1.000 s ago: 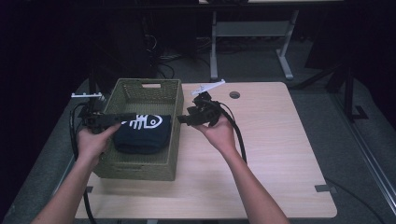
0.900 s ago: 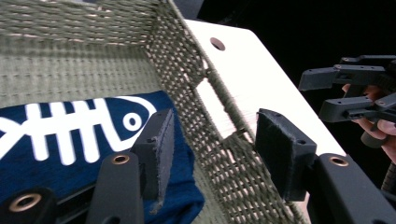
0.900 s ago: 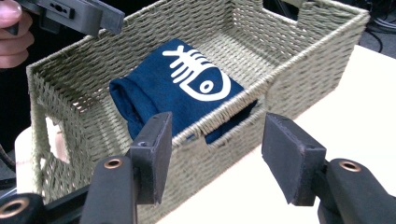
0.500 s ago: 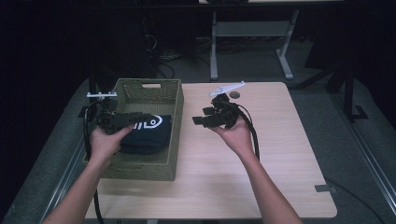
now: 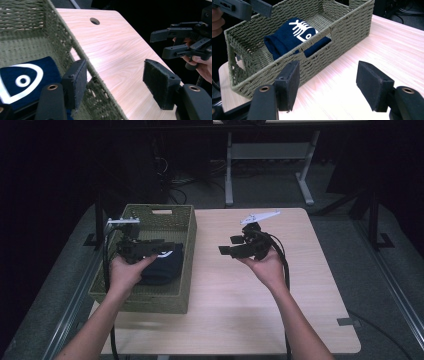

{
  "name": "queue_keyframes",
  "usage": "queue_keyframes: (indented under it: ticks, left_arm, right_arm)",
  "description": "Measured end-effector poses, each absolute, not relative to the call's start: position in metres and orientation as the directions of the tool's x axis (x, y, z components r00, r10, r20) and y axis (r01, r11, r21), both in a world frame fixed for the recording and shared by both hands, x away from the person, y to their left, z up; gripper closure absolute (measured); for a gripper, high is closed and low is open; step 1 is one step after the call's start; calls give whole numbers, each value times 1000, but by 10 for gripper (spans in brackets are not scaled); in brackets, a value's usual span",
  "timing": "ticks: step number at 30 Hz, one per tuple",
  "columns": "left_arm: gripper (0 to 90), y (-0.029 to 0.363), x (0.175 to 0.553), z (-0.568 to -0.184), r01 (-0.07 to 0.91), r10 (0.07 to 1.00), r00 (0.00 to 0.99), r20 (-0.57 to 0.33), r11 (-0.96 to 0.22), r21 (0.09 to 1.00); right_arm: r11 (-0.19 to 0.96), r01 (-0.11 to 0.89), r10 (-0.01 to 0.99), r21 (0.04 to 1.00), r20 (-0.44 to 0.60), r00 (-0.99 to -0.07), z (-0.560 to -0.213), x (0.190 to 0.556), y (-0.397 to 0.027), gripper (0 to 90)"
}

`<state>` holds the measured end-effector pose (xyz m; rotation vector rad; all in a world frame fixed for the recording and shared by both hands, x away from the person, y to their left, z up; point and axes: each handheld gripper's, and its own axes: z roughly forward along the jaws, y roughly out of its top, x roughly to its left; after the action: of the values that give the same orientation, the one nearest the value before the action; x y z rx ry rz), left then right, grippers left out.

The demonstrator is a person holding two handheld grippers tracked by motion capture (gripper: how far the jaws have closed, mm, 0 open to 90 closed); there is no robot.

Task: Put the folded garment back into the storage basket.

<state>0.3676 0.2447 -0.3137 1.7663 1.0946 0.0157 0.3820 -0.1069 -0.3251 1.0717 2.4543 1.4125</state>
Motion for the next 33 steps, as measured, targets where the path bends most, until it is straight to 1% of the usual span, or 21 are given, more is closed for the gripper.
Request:
queue_keyframes:
  ticks: [9, 21, 33]
  left_arm:
    - [302, 222, 367, -315, 656, 652, 611, -450, -98, 749]
    - [266, 188, 362, -318, 644, 627, 642, -441, -128, 754]
    - [260, 155, 356, -322, 628, 602, 670, -434, -149, 764]
  right_arm:
    - [290, 530, 644, 796, 247, -724, -325, 375, -132, 320]
    - [277, 540, 681, 795, 234, -694, -329, 365, -165, 303]
    - [250, 548, 721, 798, 224, -656, -332, 353, -199, 293]
